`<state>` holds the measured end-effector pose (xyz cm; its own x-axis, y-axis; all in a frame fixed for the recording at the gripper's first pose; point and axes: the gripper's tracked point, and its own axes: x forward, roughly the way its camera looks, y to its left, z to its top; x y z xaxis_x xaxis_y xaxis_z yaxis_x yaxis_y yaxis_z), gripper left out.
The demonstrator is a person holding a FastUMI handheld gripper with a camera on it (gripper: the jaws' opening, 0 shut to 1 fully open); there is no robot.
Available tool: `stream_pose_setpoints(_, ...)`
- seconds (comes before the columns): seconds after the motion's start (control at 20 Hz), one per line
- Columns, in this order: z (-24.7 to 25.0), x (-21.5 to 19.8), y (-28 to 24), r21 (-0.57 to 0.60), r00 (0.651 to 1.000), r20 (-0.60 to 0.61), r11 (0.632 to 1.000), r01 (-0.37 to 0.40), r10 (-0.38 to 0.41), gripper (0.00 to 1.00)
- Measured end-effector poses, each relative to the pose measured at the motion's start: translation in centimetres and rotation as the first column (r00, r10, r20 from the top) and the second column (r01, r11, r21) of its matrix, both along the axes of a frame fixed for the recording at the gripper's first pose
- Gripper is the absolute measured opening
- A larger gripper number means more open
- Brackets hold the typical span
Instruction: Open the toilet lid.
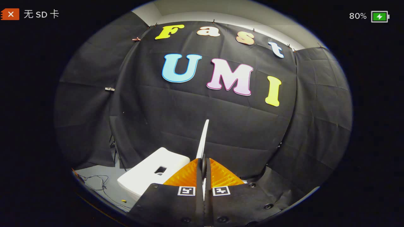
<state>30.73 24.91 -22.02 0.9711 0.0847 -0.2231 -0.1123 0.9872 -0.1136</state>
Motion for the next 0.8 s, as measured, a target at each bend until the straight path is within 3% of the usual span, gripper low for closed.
stream_pose_setpoints(0.35,-0.1,-0.3,3.5,-0.015,0.999,0.000,0.999,-0.052,0.052,0.05)
stream_pose_setpoints(0.8,-0.3,-0.5,5.7,-0.064,0.998,0.005,0.996,-0.064,0.065,0.05)
